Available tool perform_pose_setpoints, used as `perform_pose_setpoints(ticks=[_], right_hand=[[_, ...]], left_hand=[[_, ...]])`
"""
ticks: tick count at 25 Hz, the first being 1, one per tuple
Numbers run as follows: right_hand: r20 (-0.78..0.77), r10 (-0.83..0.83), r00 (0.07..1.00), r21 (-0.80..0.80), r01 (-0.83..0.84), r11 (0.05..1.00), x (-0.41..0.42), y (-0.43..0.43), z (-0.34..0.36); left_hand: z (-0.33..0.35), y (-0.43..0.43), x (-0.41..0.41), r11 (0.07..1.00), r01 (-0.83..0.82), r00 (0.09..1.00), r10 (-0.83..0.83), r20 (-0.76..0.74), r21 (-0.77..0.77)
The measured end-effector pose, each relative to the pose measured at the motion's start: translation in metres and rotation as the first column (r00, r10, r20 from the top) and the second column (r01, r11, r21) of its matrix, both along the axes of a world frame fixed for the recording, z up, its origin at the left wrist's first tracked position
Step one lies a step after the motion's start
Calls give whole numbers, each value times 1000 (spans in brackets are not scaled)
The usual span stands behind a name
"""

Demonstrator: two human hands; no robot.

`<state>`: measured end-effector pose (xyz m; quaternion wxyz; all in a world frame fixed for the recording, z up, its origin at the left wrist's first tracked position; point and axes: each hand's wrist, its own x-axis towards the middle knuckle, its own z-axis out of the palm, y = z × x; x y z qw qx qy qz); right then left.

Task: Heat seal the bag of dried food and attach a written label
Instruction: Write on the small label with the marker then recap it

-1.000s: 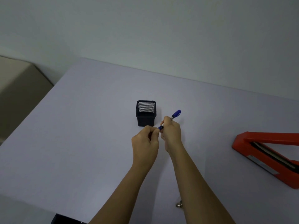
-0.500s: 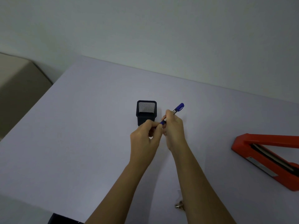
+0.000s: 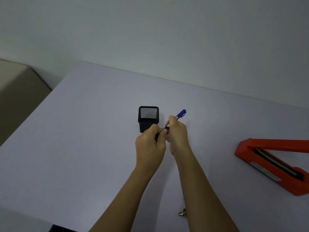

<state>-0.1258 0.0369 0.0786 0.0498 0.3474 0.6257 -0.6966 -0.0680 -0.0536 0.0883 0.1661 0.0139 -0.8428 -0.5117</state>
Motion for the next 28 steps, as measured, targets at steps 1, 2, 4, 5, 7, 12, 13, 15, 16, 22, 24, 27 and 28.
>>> perform_pose_setpoints(ticks=[1, 2, 4, 5, 7, 12, 13, 15, 16, 22, 24, 27, 28], right_hand=[[8, -84, 996, -34, 84, 996, -4, 12, 0], [-5, -164, 986, -63, 163, 985, -11, 25, 1], [-85, -124, 989, -13, 124, 992, -25, 42, 15], [-139, -45, 989, 39, 50, 998, -30, 43, 24], [-257, 7, 966, 19, -3, 1000, -32, 31, 36], [-304, -156, 940, -236, 84, 968, 8, 16, -12], [-279, -157, 948, -217, 97, 971, 19, 13, -27], [-239, -172, 956, -173, 133, 976, 36, 6, -53], [-227, -192, 955, -167, 156, 974, 42, 3, -63], [-242, -253, 937, -123, 229, 966, 50, 2, -89], [-270, -231, 935, -109, 209, 972, 49, 4, -92], [-302, -226, 926, -132, 195, 972, 46, 6, -93], [-305, -233, 924, -142, 198, 970, 45, 6, -93]], left_hand=[[2, -3, 8, 1000, -18, 1000, 18, -17, -6], [3, -8, 18, 1000, -28, 999, 28, -32, -1], [1, -21, 36, 998, -46, 999, 46, -16, 49], [-6, -27, 40, 994, -68, 997, 66, 32, 86], [-22, -39, 34, 982, -137, 976, 111, 188, 128], [-81, -77, 4, 972, -233, 867, 199, 457, 18], [-92, -82, 0, 980, -197, 860, 193, 473, -42], [-113, -90, -9, 979, -96, 859, 172, 483, -178], [-120, -93, -13, 970, -59, 861, 169, 481, -235], [-138, -101, -24, 944, 12, 877, 149, 457, -330], [-138, -102, -24, 952, 16, 865, 140, 482, -306], [-127, -98, -15, 960, -123, 890, 219, 400, -251], [-123, -93, -10, 953, -205, 914, 268, 305, -223]])
